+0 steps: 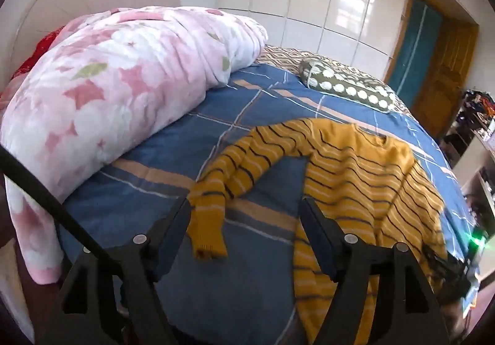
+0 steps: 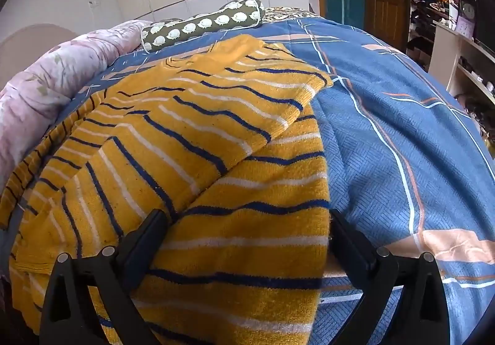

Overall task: Fold small clothes
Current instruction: 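Move the right tool toward a sweater sleeve cuff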

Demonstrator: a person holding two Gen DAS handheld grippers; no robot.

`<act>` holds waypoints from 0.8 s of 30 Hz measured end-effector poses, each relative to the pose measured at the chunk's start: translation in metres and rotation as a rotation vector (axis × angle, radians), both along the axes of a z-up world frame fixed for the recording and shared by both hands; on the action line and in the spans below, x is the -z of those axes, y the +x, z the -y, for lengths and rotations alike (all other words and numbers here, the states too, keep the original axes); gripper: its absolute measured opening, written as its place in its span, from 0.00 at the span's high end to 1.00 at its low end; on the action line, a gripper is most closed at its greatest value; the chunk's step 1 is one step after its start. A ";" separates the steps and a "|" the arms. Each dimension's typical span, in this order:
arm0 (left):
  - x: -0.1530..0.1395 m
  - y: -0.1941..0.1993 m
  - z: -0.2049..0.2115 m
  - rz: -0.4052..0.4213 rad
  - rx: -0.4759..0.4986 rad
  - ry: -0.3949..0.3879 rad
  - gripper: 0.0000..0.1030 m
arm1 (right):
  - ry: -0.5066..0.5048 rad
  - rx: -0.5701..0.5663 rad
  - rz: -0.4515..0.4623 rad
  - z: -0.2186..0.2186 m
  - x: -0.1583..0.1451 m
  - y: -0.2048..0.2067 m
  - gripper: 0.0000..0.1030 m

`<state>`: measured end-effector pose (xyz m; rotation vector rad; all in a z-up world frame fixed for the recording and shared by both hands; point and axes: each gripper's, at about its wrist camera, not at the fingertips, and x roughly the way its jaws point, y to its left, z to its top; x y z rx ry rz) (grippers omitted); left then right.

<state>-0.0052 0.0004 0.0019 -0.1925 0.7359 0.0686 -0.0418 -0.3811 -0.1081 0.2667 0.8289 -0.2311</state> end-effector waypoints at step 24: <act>0.017 -0.045 -0.005 -0.017 0.064 0.014 0.25 | -0.071 -0.532 0.063 -0.153 -0.063 -0.029 0.15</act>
